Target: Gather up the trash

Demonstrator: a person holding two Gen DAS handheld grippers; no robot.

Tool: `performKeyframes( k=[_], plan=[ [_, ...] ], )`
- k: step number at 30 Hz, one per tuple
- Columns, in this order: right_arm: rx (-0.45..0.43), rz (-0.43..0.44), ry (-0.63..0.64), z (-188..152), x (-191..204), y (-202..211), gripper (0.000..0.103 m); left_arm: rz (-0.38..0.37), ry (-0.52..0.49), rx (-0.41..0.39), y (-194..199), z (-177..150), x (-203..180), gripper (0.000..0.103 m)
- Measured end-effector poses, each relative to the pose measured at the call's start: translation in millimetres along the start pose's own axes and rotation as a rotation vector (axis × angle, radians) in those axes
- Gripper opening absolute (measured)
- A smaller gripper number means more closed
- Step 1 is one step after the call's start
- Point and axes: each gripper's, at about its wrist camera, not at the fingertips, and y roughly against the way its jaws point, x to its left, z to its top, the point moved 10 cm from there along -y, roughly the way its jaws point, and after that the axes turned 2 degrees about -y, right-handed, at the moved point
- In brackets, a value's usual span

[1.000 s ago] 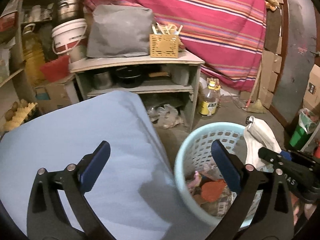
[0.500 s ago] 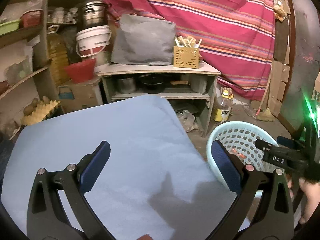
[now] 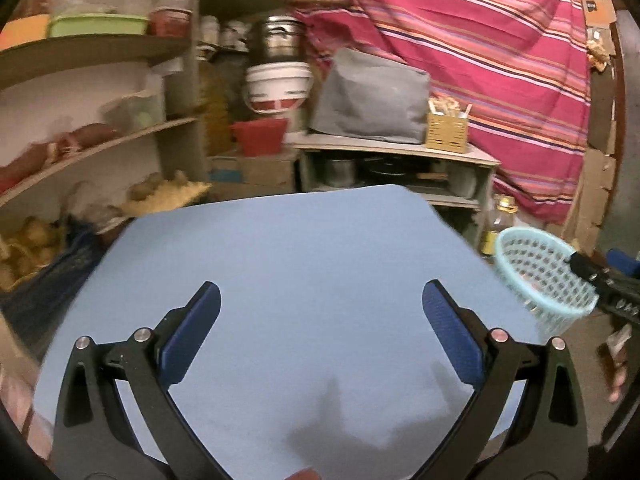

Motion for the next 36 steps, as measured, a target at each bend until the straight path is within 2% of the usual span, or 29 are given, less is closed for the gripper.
performKeyframes(
  k=[6,12,16,23,32,36],
  plan=[
    [-0.039,0.019,0.049,-38.8,44.5,25.5,0.098,0.085,0.014,-0.026,25.7,-37.6,39.2,0.098],
    [-0.021,0.054,0.104,-79.2,85.7,35.4,0.098,0.083,0.037,-0.015,37.0,-69.0,57.7,0.098],
    [-0.053,0.068,0.11,-93.4,101.1,45.0,0.098,0.098,0.054,-0.009,38.0,-86.6,67.9,0.098],
    [-0.089,0.067,0.162,-102.5,119.1,47.7,0.098,0.123,0.063,-0.014,37.7,-103.3,77.4,0.098],
    [-0.114,0.061,0.171,-102.9,125.5,45.2,0.098,0.127,0.066,-0.04,40.0,-105.3,79.4,0.098],
    [-0.098,0.07,0.171,-107.1,129.9,40.7,0.098,0.125,0.081,-0.038,39.3,-106.0,81.5,0.098]
  ],
)
